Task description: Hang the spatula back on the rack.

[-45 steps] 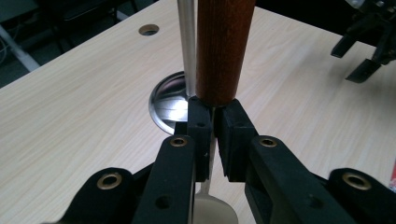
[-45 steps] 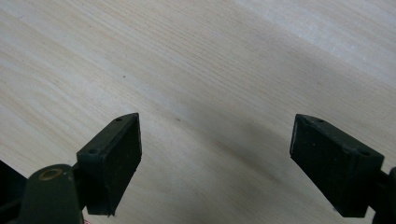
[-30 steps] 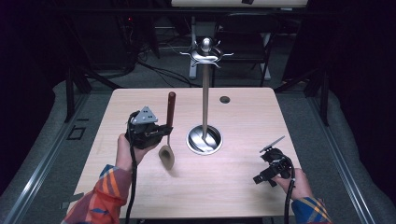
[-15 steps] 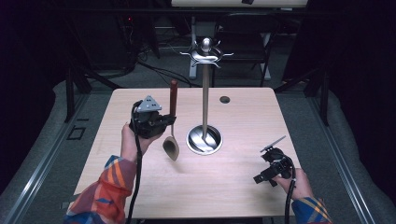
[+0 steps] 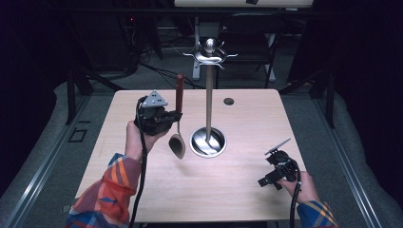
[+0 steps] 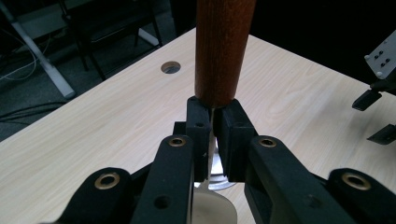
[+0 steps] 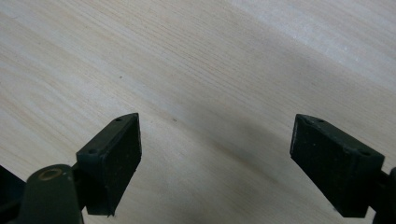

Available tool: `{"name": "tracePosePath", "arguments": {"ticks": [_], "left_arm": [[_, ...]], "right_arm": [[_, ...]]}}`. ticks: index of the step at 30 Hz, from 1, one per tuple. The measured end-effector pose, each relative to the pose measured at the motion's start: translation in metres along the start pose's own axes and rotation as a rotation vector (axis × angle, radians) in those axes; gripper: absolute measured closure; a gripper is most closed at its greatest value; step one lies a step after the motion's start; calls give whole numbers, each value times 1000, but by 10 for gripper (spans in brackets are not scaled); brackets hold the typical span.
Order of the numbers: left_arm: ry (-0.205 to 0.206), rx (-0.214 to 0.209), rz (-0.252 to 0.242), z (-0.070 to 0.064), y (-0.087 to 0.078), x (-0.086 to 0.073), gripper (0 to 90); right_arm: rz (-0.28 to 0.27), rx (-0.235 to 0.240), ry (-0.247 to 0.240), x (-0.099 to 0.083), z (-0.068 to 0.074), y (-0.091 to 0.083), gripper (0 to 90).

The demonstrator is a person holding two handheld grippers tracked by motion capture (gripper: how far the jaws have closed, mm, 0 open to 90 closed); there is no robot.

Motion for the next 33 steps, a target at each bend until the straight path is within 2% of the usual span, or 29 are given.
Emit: {"name": "tracePosePath", "arguments": {"ticks": [14,15,17,18,33], "left_arm": [[18,12,-13,2,-1,20,838],[18,11,-12,2,-1,20,838],[21,10,-10,1,0,22,838],[25,7,-8,1,0,22,837],[37,0,-1,-1,7,35,837]], "right_arm": [[1,3,5,0,1,0,160],[-27,14,25,2,4,2,160],[-22,4,16,1,2,2,161],[5,5,1,0,1,0,160],[2,6,4,0,1,0,160]]}}
Point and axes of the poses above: each handheld gripper's, and its own axes: y roughly forward along the jaws, x roughly out of its top, z roughly to its left, the point moved 9 cm from there along y, roughly forward along the jaws, and after that the axes turned 1 degree about -x, right-handed, at the moved point
